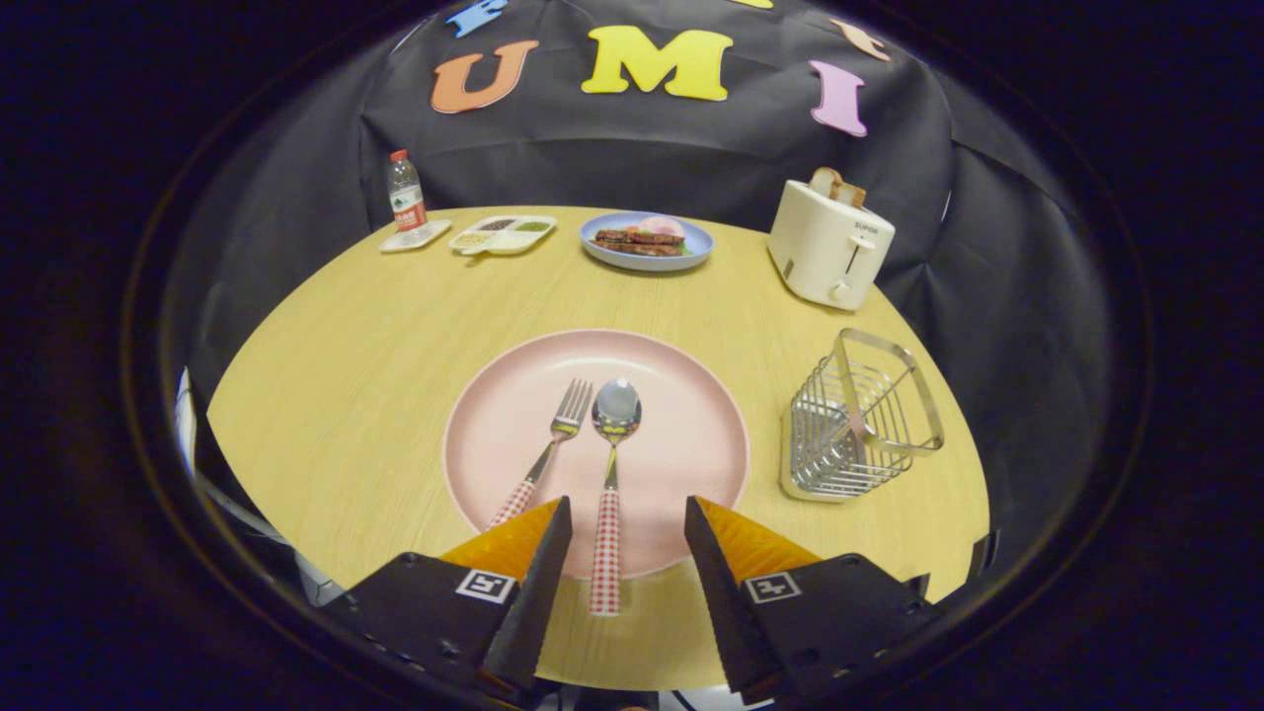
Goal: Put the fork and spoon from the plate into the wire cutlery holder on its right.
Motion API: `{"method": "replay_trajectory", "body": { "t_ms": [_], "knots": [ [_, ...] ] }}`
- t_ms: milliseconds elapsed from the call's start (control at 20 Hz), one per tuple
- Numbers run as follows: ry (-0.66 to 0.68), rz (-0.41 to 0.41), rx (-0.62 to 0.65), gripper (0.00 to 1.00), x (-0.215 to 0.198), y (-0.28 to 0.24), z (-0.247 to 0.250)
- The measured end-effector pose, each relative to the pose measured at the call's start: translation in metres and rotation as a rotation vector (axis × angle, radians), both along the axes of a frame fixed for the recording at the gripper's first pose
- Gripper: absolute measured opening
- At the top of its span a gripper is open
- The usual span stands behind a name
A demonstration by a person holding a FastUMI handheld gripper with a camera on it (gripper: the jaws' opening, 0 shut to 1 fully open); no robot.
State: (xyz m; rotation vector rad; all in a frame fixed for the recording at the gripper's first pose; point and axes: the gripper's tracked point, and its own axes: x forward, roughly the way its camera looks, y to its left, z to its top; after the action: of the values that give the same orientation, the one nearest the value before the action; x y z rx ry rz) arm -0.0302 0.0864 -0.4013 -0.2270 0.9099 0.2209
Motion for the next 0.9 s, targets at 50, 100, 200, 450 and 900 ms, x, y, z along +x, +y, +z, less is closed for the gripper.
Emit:
{"method": "replay_trajectory", "body": {
  "t_ms": [50,100,200,450,900],
  "knots": [
    [0.010,0.002,-0.002,0.62,0.001,-0.001,-0.003],
    [0.021,0.006,-0.007,0.57,0.002,0.000,-0.008],
    [0.050,0.015,-0.018,0.39,0.001,0.002,-0.014],
    [0.095,0.024,-0.047,0.11,0.003,0.000,-0.019],
    [0.171,-0.110,0.075,0.04,0.004,-0.023,0.052]
  ]
}}
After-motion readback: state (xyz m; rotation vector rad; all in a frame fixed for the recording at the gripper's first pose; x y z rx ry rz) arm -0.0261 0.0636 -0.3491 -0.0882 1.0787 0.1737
